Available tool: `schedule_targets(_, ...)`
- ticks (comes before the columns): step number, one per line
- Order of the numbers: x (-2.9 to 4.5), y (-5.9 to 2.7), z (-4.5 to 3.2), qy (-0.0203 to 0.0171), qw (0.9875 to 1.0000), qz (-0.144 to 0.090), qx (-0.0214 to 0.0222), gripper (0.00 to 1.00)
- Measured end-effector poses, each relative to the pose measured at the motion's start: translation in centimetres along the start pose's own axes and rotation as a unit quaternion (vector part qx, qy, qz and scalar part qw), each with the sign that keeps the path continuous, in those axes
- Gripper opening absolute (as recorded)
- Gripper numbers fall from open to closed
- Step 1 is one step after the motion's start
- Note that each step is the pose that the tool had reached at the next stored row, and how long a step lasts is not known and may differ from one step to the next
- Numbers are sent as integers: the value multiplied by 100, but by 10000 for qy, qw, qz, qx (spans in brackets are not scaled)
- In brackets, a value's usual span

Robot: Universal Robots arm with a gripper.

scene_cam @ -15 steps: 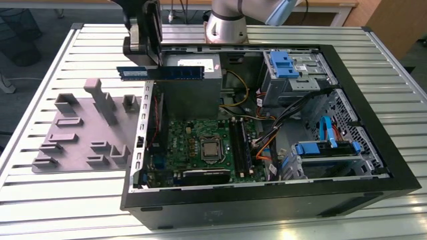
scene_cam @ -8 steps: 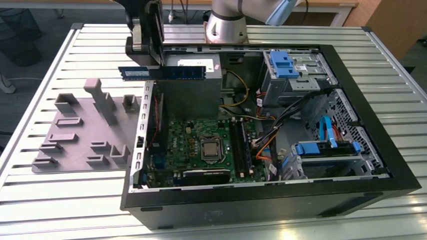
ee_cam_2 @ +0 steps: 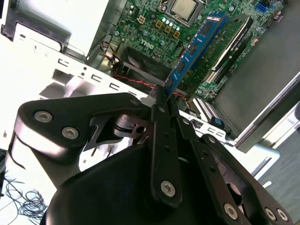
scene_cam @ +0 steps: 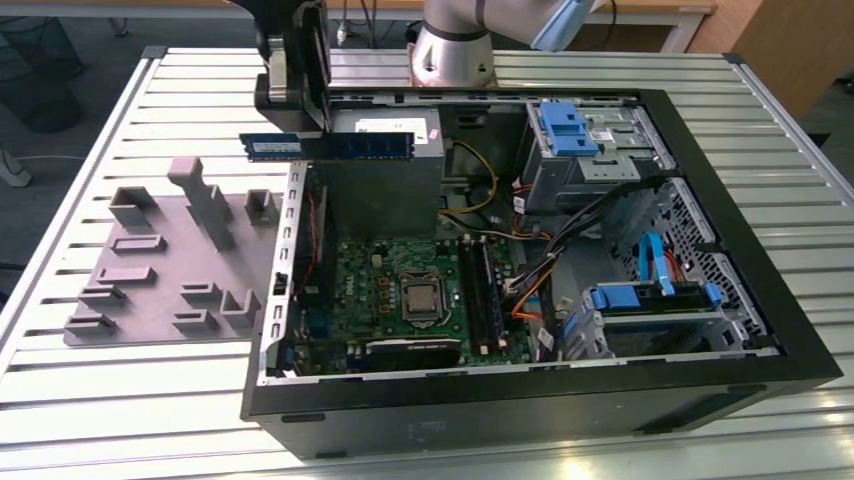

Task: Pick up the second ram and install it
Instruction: 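Pick up the second ram and move it above second insertion slot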

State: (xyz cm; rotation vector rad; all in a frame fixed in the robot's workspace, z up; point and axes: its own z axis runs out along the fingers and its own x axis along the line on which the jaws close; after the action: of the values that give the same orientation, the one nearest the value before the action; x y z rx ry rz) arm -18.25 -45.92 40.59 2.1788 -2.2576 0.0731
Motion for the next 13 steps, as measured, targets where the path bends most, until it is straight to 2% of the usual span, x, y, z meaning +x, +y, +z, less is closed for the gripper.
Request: schedule_targets(13,-2,-32,8,0,10000,-1,-1,14)
